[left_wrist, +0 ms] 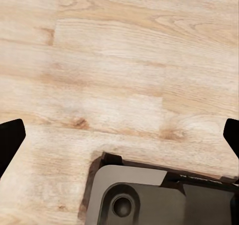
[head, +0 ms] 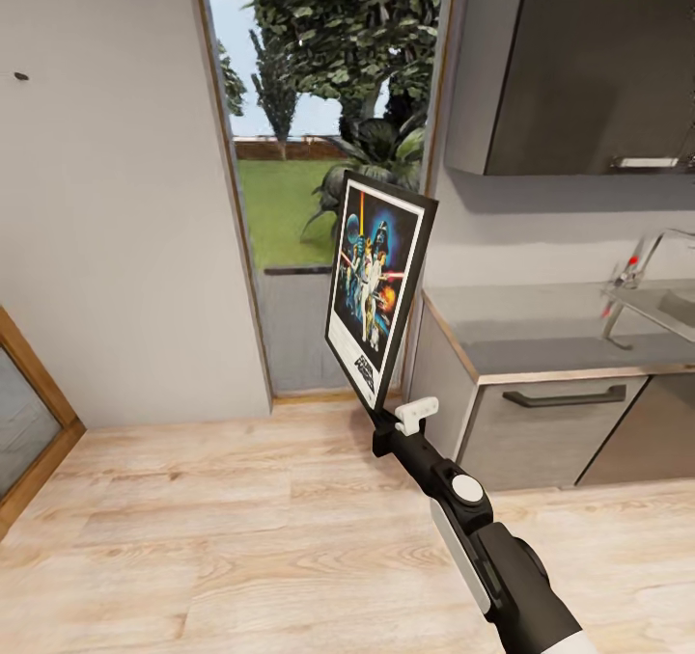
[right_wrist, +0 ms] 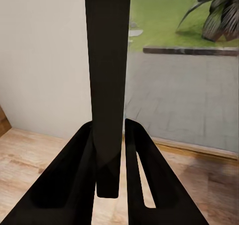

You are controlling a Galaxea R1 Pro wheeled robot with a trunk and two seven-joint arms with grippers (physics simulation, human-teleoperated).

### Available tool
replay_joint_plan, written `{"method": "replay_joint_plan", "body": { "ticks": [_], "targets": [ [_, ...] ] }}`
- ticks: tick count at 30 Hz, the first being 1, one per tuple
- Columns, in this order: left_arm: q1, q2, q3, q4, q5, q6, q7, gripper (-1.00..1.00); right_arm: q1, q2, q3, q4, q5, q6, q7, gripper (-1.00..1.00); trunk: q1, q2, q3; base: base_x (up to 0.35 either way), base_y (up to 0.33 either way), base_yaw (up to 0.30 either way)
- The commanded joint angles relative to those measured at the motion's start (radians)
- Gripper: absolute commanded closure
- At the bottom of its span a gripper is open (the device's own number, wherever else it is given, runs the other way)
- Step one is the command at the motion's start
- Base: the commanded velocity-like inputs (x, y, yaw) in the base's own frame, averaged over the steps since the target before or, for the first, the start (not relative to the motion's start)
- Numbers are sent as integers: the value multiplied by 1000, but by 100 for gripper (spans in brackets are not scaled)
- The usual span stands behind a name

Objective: Pick up the poster from the kitchen countertop and hang it on one of the wall nails in the kitchen.

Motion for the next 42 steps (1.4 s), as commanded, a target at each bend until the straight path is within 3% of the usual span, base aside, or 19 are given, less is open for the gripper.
{"method": "replay_joint_plan", "body": {
  "ticks": [1, 8, 21, 34, 42],
  "targets": [
    [1, 0, 3, -3, 10, 8, -5, -100, -1, 0, 0, -1, -12, 6, 3, 100, 1, -2, -1, 0, 0, 0],
    [1, 0, 3, -2, 10, -15, -5, -100, -1, 0, -1, -2, -12, 9, 3, 100, 1, -2, 1, 66, 65, 0],
    [1, 0, 2, 0, 10, -19, -6, -100, -1, 0, 1, -15, -12, 9, 3, 100, 1, -2, 2, 149, 257, 23],
    [1, 0, 2, 12, 10, -20, -8, -100, -1, 0, 1, -15, -12, 11, 3, 100, 1, -2, 2, 120, 272, 266],
    [1, 0, 2, 11, 10, -21, -8, -100, -1, 0, 1, -15, -12, 11, 3, 100, 1, -2, 2, 28, 68, 290]
  ]
}}
